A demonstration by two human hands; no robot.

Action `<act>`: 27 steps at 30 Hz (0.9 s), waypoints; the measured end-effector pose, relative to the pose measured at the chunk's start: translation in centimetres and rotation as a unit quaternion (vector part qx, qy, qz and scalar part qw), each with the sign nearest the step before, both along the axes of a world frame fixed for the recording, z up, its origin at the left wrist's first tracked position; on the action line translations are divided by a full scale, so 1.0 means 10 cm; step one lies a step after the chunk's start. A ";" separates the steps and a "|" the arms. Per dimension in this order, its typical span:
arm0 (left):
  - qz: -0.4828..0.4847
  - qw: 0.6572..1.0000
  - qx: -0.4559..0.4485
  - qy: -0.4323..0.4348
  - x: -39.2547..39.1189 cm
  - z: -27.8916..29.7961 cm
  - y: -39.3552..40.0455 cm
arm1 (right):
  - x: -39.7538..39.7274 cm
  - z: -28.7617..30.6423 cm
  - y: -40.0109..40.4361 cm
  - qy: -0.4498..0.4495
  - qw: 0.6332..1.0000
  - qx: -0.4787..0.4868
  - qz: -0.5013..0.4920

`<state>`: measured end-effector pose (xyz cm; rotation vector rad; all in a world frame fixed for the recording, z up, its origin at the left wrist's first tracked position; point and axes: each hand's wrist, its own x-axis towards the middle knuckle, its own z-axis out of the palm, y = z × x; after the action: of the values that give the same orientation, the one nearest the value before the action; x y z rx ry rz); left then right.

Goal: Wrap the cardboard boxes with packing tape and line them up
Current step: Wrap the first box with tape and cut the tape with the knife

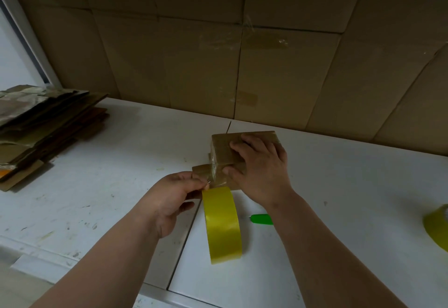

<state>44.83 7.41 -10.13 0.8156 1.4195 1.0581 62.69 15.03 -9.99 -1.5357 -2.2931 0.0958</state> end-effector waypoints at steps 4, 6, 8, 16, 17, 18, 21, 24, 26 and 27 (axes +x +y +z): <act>0.003 0.999 0.028 -0.028 0.02 -0.03 -0.01 | 0.01 0.05 0.01 0.011 0.999 -0.037 0.008; -0.007 0.998 0.048 -0.044 0.04 -0.03 -0.04 | -0.01 0.05 0.00 0.025 0.999 -0.038 0.005; -0.013 0.996 0.070 -0.047 0.06 -0.04 -0.07 | -0.04 0.01 0.00 0.023 1.000 -0.018 -0.004; 0.007 0.990 0.137 -0.042 0.10 -0.06 0.00 | -0.03 -0.08 0.05 0.020 0.999 0.043 -0.005; 0.010 0.989 0.143 -0.033 0.12 -0.06 0.01 | -0.02 -0.07 0.05 0.014 0.999 0.040 0.000; 0.014 0.989 0.146 -0.027 0.14 -0.06 0.01 | -0.02 -0.07 0.05 0.007 0.999 0.034 0.003; 0.036 0.988 0.151 0.003 0.21 -0.03 -0.01 | -0.04 -0.03 0.03 0.004 1.000 0.029 0.011; 0.049 0.987 0.148 0.027 0.25 0.03 -0.03 | 0.01 0.01 0.01 0.046 0.999 -0.004 0.024; 0.053 0.988 0.142 0.042 0.25 0.04 -0.03 | 0.10 0.04 0.01 0.098 0.995 0.019 -0.019; 0.054 0.988 0.139 0.050 0.24 0.03 -0.03 | 0.16 0.05 0.01 0.101 0.992 0.028 -0.063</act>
<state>47.25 7.07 -9.78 1.0116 1.4322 1.3345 64.32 15.14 -9.51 -1.5622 -2.0207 0.1445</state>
